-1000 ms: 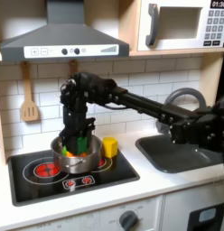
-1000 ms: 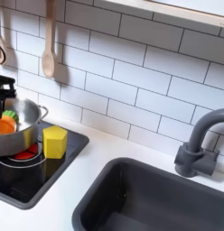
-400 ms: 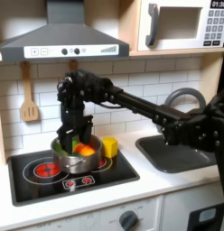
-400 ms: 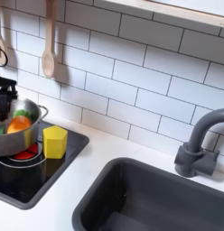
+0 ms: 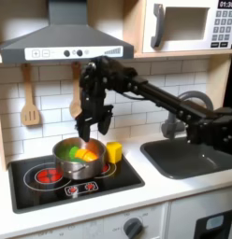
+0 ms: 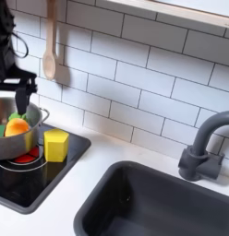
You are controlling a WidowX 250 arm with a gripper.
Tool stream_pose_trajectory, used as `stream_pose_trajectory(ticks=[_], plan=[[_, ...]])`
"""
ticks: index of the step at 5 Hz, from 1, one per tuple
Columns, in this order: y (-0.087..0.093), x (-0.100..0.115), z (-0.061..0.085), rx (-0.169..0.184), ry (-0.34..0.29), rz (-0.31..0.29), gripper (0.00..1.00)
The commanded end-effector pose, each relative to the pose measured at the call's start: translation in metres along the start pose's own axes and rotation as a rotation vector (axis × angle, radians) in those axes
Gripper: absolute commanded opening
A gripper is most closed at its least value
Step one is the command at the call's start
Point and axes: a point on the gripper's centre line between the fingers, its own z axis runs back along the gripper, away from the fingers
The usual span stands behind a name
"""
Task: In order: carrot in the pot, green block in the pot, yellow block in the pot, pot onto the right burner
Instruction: 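Put the green block in the pot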
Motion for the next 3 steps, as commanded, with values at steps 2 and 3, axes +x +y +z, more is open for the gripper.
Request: stream_pose_trajectory(ticks=[2,3], plan=[[-0.030,-0.029,0.016,0.008,-0.015,-0.023,0.92],[-0.044,-0.029,0.012,0.003,0.000,-0.029,0.96]])
